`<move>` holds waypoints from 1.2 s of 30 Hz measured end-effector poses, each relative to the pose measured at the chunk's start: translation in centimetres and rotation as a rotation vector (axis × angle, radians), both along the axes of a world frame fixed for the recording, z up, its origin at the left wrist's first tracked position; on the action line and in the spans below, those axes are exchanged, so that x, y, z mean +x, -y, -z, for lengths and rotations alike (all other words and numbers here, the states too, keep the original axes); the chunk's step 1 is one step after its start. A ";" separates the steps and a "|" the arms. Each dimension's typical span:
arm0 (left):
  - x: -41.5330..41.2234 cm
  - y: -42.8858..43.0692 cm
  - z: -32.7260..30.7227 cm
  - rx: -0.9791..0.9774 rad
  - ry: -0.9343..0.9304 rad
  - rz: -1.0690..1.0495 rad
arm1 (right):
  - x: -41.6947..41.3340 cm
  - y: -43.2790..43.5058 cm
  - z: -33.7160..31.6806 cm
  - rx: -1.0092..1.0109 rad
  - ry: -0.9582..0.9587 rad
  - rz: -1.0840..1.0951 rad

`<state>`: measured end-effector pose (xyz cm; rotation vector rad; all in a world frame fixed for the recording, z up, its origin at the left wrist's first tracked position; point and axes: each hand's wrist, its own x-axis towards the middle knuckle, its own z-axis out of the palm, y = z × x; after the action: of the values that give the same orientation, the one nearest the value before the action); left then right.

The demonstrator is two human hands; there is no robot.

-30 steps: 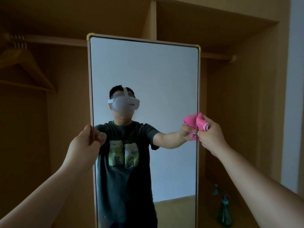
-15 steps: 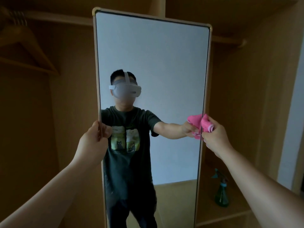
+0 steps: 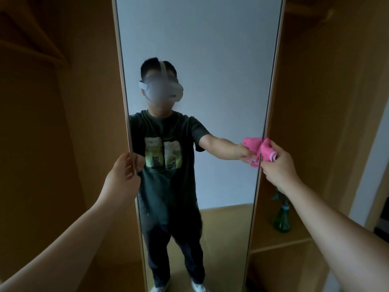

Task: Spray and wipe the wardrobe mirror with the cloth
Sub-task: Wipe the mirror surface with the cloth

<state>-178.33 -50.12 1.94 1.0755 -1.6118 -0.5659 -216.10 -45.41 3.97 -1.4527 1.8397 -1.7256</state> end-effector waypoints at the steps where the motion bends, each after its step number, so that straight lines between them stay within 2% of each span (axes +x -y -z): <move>1: 0.1 0.0 0.5 0.013 0.004 0.003 | 0.0 0.0 0.4 0.004 -0.005 -0.001; 12: 0.4 0.0 5.4 0.072 0.096 0.019 | 0.5 -0.6 4.0 0.013 -0.036 0.009; 17: 0.8 0.3 7.6 0.150 0.004 0.020 | 0.7 -0.9 5.4 0.003 -0.046 -0.013; 23: 0.8 0.0 9.7 0.211 0.019 -0.010 | 0.8 -0.8 7.0 0.050 -0.032 -0.004; 36: 0.3 -0.6 13.9 0.266 0.202 -0.009 | 0.6 -0.9 10.8 0.122 0.002 0.019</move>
<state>-177.99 -49.53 -11.95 1.3722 -1.7383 -0.6981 -215.48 -44.56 -6.85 -1.3906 1.9271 -1.5921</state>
